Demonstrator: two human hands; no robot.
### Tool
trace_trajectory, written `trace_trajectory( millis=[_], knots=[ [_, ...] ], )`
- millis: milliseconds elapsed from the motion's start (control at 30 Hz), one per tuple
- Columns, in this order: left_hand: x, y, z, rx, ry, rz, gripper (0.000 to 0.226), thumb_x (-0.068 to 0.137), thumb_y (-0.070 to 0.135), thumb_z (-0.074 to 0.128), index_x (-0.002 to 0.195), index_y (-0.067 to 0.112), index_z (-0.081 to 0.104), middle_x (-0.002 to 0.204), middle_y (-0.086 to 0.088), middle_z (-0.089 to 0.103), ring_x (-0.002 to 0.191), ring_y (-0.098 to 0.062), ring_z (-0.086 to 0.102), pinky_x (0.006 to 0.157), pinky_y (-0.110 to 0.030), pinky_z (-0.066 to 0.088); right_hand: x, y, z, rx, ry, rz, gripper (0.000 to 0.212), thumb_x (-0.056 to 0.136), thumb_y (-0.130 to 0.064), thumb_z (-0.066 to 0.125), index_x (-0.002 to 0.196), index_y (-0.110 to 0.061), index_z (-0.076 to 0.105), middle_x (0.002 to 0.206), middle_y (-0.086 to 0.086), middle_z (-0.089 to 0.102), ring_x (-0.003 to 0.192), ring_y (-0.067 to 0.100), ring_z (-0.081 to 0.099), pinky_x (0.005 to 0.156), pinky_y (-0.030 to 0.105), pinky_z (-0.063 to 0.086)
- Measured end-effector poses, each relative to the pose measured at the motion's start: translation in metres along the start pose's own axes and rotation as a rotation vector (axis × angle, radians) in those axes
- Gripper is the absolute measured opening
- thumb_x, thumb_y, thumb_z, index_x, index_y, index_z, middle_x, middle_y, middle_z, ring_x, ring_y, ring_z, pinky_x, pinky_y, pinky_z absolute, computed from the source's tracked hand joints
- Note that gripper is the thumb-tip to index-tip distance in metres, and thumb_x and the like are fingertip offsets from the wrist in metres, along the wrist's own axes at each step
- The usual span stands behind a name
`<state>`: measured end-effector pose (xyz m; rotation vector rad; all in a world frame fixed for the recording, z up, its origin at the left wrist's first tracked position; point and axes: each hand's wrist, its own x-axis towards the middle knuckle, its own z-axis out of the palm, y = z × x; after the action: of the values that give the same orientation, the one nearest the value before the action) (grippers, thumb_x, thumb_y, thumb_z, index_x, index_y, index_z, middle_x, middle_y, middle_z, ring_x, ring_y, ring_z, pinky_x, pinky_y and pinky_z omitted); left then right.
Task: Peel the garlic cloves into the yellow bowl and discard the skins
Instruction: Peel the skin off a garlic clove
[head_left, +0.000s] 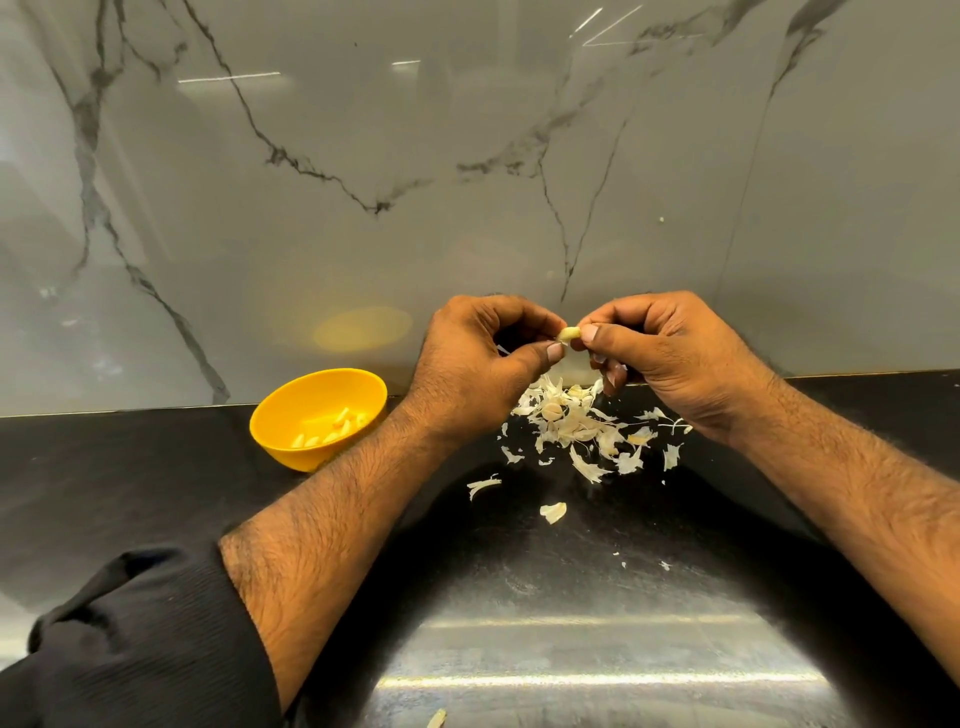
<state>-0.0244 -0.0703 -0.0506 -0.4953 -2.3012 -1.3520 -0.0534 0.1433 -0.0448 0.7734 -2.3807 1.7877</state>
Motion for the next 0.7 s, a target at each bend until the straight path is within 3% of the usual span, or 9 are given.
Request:
trace_trajectory(
  millis=[167, 333, 433, 500, 567, 600, 667, 700],
  knots=[
    [-0.0003, 0.0027, 0.0009, -0.348, -0.04, -0.198, 0.015, 0.093, -0.001, 0.076, 0.108, 0.001, 0.077, 0.094, -0.015, 0.079, 0.079, -0.023, 0.075, 0.077, -0.036, 0.065, 0.0004, -0.0028, 0.0005, 0.011, 0.007, -0.003, 0.013, 0.1, -0.016, 0.068, 0.096, -0.011, 0.08, 0.075, 0.001, 0.069, 0.061, 0.015, 0.059, 0.063, 0.028, 0.058],
    [0.0008, 0.0049, 0.0004, -0.669, -0.055, -0.368, 0.015, 0.097, -0.004, 0.067, 0.111, -0.004, 0.073, 0.087, -0.011, 0.074, 0.075, -0.017, 0.07, 0.072, -0.029, 0.062, 0.0009, -0.0031, 0.0003, -0.034, 0.019, 0.008, 0.013, 0.099, -0.013, 0.069, 0.092, -0.008, 0.079, 0.072, 0.003, 0.069, 0.059, 0.013, 0.059, 0.062, 0.03, 0.057],
    [0.0035, 0.0036, -0.002, -0.736, -0.063, -0.426, 0.019, 0.098, -0.002, 0.066, 0.116, -0.007, 0.072, 0.088, -0.01, 0.073, 0.075, -0.016, 0.069, 0.071, -0.026, 0.061, 0.0019, -0.0023, -0.0029, -0.259, 0.005, 0.036, 0.011, 0.094, -0.018, 0.074, 0.085, -0.013, 0.079, 0.074, 0.008, 0.072, 0.057, 0.01, 0.06, 0.064, 0.032, 0.058],
    [0.0043, 0.0025, -0.0033, -0.743, -0.067, -0.438, 0.022, 0.099, -0.001, 0.065, 0.119, -0.008, 0.071, 0.089, -0.01, 0.073, 0.076, -0.015, 0.068, 0.071, -0.026, 0.06, 0.002, -0.0024, -0.0039, -0.391, -0.063, 0.119, 0.008, 0.089, -0.012, 0.079, 0.089, -0.019, 0.077, 0.08, 0.001, 0.073, 0.059, 0.002, 0.063, 0.063, 0.025, 0.055],
    [0.0039, 0.0018, -0.0043, -0.727, -0.073, -0.436, 0.021, 0.099, -0.001, 0.066, 0.118, -0.007, 0.072, 0.089, -0.01, 0.073, 0.076, -0.015, 0.068, 0.072, -0.026, 0.061, 0.0013, -0.0012, -0.0025, -0.488, -0.122, 0.155, 0.026, 0.085, -0.006, 0.082, 0.099, -0.027, 0.074, 0.092, -0.006, 0.072, 0.072, 0.0, 0.066, 0.063, 0.018, 0.053],
    [0.0037, 0.0017, -0.0043, -0.715, -0.076, -0.433, 0.02, 0.099, -0.001, 0.066, 0.116, -0.006, 0.073, 0.09, -0.011, 0.074, 0.077, -0.015, 0.069, 0.072, -0.026, 0.061, 0.0018, -0.0021, -0.0022, -0.498, -0.109, 0.141, 0.026, 0.087, -0.01, 0.083, 0.101, -0.029, 0.073, 0.094, -0.008, 0.072, 0.076, 0.002, 0.068, 0.064, 0.018, 0.053],
    [0.003, 0.002, -0.0042, -0.691, -0.079, -0.423, 0.019, 0.098, -0.002, 0.066, 0.115, -0.004, 0.075, 0.091, -0.012, 0.075, 0.078, -0.016, 0.07, 0.073, -0.027, 0.062, 0.0015, -0.0056, -0.0015, -0.478, -0.06, 0.097, 0.004, 0.093, -0.028, 0.079, 0.095, -0.027, 0.075, 0.086, -0.005, 0.075, 0.071, 0.009, 0.07, 0.066, 0.027, 0.059],
    [0.0025, 0.0022, -0.0042, -0.68, -0.08, -0.415, 0.019, 0.098, -0.002, 0.066, 0.115, -0.003, 0.075, 0.093, -0.013, 0.075, 0.08, -0.017, 0.071, 0.074, -0.027, 0.062, 0.0026, -0.0059, -0.0027, -0.465, -0.024, 0.076, 0.011, 0.095, -0.034, 0.076, 0.09, -0.024, 0.077, 0.08, -0.002, 0.075, 0.068, 0.014, 0.07, 0.068, 0.034, 0.063]
  ],
)
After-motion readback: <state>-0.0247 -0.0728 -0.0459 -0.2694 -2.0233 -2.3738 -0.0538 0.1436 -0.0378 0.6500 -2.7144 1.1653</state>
